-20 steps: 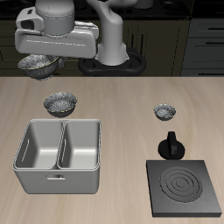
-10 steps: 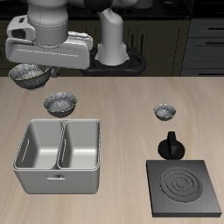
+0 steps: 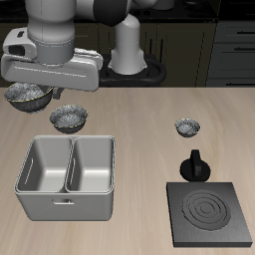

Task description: Place the medium-sized bowl inside the right compartment of the bowl drainer

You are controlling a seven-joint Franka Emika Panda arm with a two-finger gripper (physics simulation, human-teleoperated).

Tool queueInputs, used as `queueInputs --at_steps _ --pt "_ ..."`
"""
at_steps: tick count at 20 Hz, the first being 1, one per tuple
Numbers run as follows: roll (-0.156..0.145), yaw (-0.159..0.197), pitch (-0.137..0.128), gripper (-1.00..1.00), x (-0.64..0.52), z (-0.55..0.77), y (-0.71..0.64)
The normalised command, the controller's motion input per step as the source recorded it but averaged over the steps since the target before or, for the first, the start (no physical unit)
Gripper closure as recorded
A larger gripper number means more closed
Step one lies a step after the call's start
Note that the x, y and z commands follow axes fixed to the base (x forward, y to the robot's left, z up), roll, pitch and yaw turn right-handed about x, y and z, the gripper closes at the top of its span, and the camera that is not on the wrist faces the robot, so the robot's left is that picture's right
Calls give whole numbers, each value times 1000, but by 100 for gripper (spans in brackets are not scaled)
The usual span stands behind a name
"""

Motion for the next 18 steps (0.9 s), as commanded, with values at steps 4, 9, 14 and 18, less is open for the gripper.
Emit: queueInputs --at_steps 4,9,14,18 --pt "-22 -8 18 100 107 -253 -24" --pt "-2 -15 35 100 58 -400 -24" --pt "2 0 30 100 40 -295 40" --pt "11 6 24 100 52 -234 113"
